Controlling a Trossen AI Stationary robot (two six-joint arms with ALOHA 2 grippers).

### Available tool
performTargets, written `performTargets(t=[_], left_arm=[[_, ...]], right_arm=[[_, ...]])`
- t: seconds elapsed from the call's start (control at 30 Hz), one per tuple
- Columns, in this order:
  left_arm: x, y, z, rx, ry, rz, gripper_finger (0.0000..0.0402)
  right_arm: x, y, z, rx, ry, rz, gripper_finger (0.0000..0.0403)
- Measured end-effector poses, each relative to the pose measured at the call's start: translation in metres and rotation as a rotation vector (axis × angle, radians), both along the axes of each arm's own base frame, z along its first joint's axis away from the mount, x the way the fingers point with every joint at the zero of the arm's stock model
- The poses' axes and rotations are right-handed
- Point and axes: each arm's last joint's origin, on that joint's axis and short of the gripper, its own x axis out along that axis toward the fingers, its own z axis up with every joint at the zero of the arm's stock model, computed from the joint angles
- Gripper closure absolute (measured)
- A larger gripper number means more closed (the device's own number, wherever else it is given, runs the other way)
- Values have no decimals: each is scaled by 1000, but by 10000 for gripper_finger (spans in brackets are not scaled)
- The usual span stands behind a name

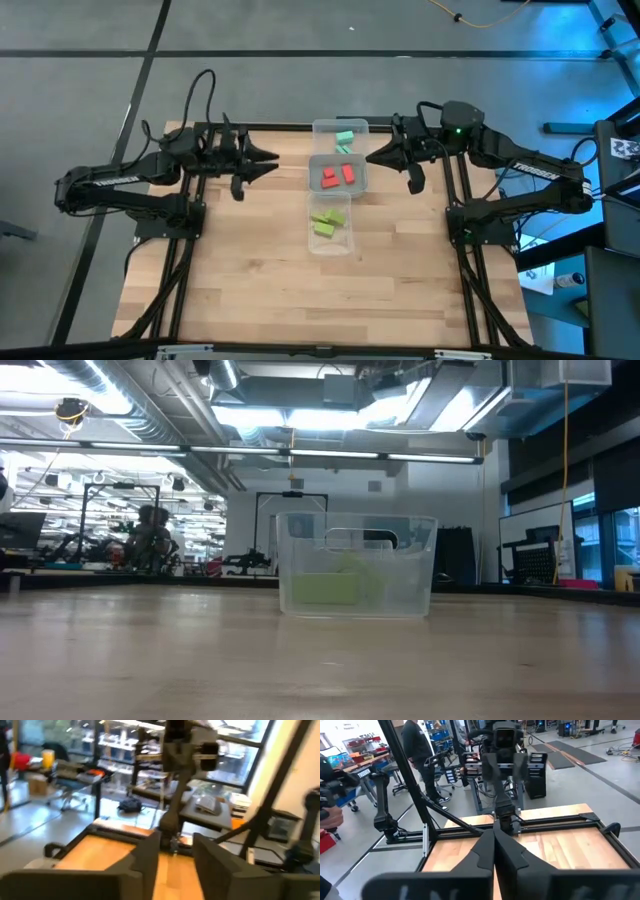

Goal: Sort & place blocks by color
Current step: Return to Home Position

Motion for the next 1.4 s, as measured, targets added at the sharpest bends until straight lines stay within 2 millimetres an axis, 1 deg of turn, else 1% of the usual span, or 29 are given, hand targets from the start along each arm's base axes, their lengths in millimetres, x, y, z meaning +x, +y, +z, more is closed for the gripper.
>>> performTargets(t=[0.07, 0.13, 0.17, 0.2, 0.43, 0.6, 0.67, 0.9, 1.1, 1.2, 1.33, 1.4], left_arm=[[-4, -6, -3, 17, -11, -20, 323], [-9, -10, -14, 14, -11, -17, 369], [-13, -13, -21, 11, -8, -15, 385], [-17, -15, -28, -3, -12, -17, 392], [-51, -25, -75, -48, -104, -8, 401], [-68, -28, -101, -96, -139, 0, 401], [-72, -29, -108, -106, -150, -8, 401], [-81, -32, -131, -152, -184, -39, 401], [-86, -33, -147, -181, -222, -38, 401], [-88, -33, -157, -187, -230, -34, 401], [-84, -32, -171, -210, -227, -23, 401], [-84, -32, -171, -218, -227, -16, 401]], right_arm=[[0, 0, 0, 0, 0, 0, 400], [0, 0, 0, -2, -1, 0, 400], [0, 0, 0, -2, -1, 0, 400], [0, 0, 0, -1, -1, 1, 401], [0, 0, -4, -38, 30, 7, 401], [-1, 0, -5, -33, 40, 7, 400], [-1, 0, -5, -32, 40, 7, 400], [-1, 0, -5, -27, 44, 6, 399], [-1, 0, -5, 23, 54, -1, 401], [-1, 0, -5, 21, 53, -1, 401], [-1, 0, -5, 18, 53, -1, 401], [-1, 0, -5, 18, 52, -1, 402]])
